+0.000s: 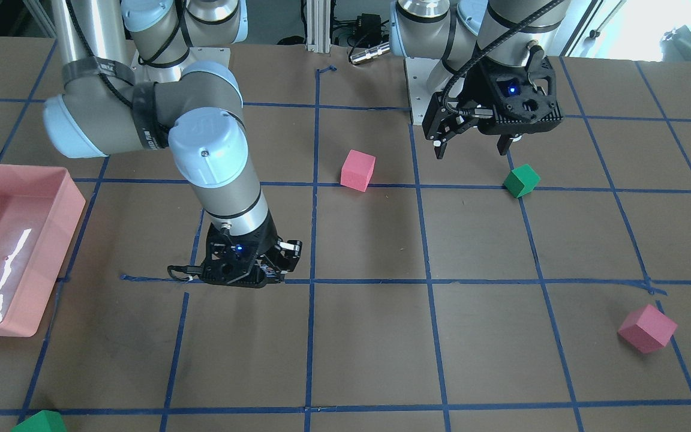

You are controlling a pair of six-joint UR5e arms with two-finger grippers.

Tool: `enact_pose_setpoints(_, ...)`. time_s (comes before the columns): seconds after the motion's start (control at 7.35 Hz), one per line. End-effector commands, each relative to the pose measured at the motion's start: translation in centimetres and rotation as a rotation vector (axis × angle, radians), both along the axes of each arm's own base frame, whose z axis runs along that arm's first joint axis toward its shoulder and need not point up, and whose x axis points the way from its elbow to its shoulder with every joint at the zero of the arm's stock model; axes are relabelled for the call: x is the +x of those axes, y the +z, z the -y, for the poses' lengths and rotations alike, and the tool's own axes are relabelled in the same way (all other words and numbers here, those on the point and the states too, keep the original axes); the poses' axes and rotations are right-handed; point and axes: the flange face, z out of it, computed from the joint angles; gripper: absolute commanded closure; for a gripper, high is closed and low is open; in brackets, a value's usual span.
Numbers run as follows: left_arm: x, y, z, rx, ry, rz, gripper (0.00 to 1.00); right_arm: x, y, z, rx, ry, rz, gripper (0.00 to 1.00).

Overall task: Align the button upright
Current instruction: 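Lift the switch out of the bin and carry it to the table center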

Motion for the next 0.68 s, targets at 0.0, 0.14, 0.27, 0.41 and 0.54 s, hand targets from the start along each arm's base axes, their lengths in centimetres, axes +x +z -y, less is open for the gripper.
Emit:
enact_pose_setpoints(0.0, 0.1, -0.2, 0.3, 0.001, 0.000, 0.002, 0.00, 5.0, -3.6, -2.4, 0.034, 0.017, 0.013, 1.00)
enact_pose_setpoints(0.14, 0.1, -0.3, 0.3, 0.002, 0.002, 0.002, 0.00, 5.3, -5.7, -1.8, -0.012, 0.016, 0.026, 1.00)
enact_pose_setpoints(0.27, 0.0, -0.5, 0.4, 0.007, 0.003, 0.000, 0.00, 6.4, -7.9, -2.4, -0.013, 0.022, 0.001, 1.00)
enact_pose_setpoints(0.41, 0.0, -0.5, 0.4, 0.004, 0.003, 0.000, 0.00, 6.5, -8.4, -2.6, -0.013, 0.026, -0.006, 1.00)
enact_pose_setpoints(0.54, 0.0, -0.5, 0.5, 0.000, 0.003, 0.000, 0.00, 6.4, -8.9, -2.9, -0.005, 0.023, -0.008, 1.00)
